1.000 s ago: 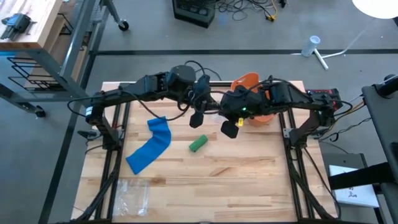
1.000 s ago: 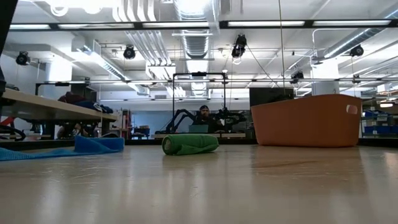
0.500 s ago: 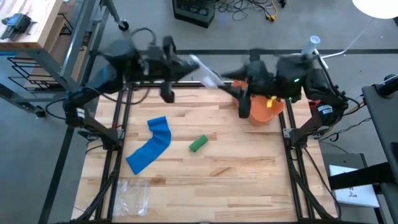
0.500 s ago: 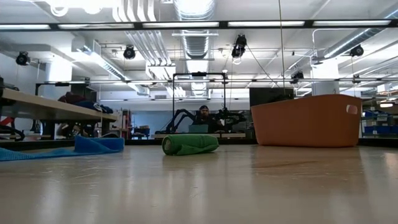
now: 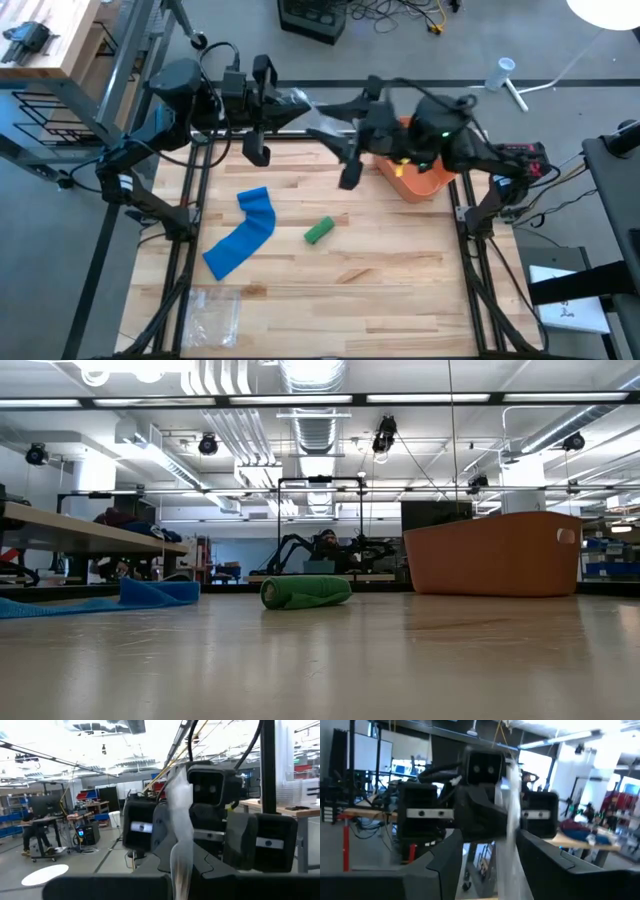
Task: Roll bandage
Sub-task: Open the right transparent zip bag
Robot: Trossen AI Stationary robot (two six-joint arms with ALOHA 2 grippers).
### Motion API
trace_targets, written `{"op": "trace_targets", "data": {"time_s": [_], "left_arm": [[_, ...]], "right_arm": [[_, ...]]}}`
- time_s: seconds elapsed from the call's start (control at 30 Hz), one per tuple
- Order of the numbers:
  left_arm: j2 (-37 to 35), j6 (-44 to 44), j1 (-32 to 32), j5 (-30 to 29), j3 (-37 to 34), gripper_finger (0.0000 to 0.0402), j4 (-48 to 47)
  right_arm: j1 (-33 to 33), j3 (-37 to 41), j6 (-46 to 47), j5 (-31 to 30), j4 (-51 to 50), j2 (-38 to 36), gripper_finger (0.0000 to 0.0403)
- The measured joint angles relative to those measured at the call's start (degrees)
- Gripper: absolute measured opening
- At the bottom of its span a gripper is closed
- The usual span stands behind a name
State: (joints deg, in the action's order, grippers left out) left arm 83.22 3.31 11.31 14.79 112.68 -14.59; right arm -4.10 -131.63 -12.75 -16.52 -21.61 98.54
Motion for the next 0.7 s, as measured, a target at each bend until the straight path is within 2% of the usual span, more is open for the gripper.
{"op": "trace_targets", "data": {"time_s": [0.23,0.4,0.6,0.7], "left_arm": [[-0.54,-0.81,-0.02,1.26,0.00,0.0000,0.94],[-0.76,-0.85,-0.02,1.31,0.00,0.0000,0.99],[-0.09,-0.83,-0.02,5.23,0.00,0.0000,-1.74],[-0.19,-0.11,-0.02,5.30,0.00,0.0002,-3.03]], "right_arm": [[0.00,0.01,2.33,-0.05,0.04,-0.39,0.0130],[0.00,-0.12,2.73,-0.05,0.17,-0.56,0.0078],[0.00,-0.12,2.48,-0.04,0.69,-0.57,0.0010],[0.00,-0.12,2.96,-0.01,-0.13,-0.62,0.0007]]}}
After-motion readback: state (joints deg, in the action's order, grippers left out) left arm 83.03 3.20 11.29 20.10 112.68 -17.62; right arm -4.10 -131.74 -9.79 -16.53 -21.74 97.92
